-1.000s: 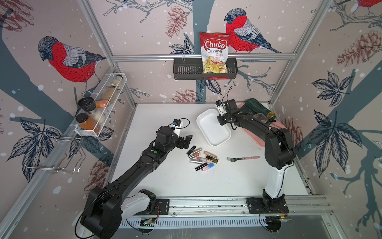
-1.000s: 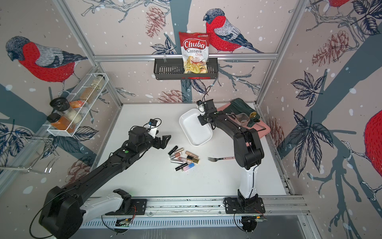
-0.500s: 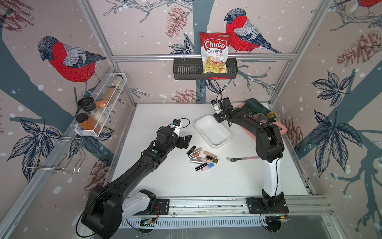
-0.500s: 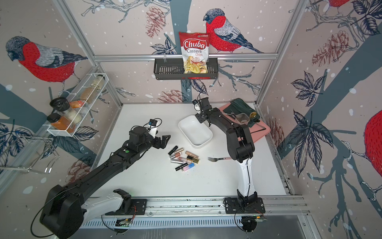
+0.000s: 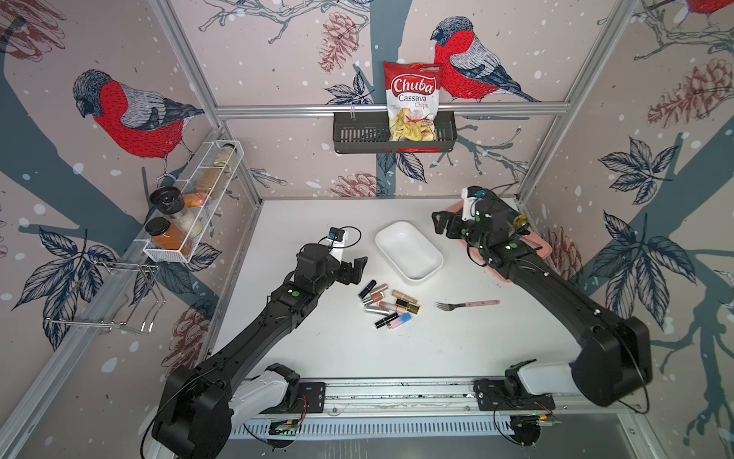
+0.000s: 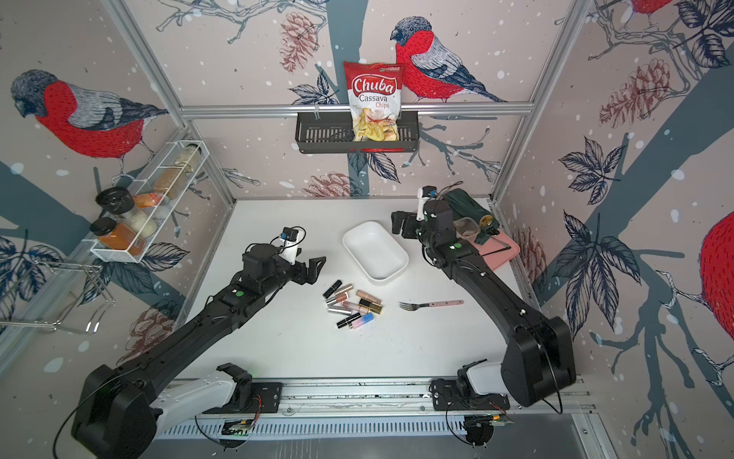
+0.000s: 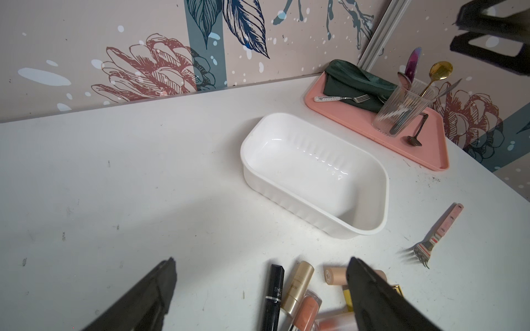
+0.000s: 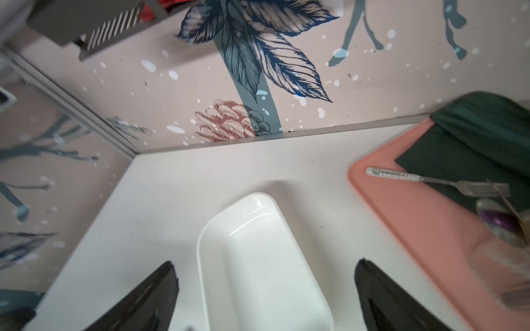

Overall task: Put the lipstick into the storage box
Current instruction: Place the storage box at the center of the board, then adjust the storage box at the center of the board.

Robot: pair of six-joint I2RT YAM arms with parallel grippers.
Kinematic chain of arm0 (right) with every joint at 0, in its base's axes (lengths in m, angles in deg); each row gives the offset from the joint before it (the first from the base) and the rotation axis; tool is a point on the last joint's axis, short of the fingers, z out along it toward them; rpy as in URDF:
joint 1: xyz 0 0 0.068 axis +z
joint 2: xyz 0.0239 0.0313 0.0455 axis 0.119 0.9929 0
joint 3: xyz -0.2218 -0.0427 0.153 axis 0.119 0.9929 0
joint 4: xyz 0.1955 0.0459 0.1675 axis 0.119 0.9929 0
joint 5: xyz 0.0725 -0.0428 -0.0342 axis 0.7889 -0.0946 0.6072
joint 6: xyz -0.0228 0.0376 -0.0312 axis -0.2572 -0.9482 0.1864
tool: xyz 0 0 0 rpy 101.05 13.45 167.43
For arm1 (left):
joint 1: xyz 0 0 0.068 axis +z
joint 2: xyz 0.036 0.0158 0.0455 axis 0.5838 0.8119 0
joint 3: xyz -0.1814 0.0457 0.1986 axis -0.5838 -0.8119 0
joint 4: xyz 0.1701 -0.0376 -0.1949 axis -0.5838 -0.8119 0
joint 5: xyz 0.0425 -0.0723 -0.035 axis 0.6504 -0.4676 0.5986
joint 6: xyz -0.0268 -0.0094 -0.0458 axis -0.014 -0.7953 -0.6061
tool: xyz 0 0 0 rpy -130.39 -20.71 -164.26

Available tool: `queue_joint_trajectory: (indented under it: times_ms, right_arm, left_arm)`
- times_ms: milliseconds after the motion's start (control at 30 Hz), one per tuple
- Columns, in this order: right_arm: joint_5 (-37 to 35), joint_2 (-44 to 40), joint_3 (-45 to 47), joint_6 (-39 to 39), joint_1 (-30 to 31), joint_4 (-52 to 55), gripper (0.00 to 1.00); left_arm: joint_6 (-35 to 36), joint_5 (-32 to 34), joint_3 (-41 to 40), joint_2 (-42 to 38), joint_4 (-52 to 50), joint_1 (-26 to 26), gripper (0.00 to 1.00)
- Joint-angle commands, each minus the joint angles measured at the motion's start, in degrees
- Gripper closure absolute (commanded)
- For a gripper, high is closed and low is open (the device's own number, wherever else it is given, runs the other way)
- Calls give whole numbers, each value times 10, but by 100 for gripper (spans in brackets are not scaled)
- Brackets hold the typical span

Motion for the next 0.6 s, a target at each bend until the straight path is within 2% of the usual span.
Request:
queue_joint_trajectory:
  times_ms: [0,100,167,333,567]
  right_arm:
    - [114,-33,39,-162,-42,-29,0]
    - [9,-64,37,-207,-7,82,0]
    - [-28,-66,37,-249,19,138,0]
    - [-30,-46,57,-319,53,197,1]
    - [-21,26,81,-332,75,185,12]
  left_arm:
    - [-4,-7,-3,-3,18,2,4]
    - [-4,-10,-2,-3,18,1,4]
    - [-3,-12,-2,-1,20,1,4]
    - [1,-8,0,2,13,-1,4]
    - [3,-1,1,-1,7,-9,4]
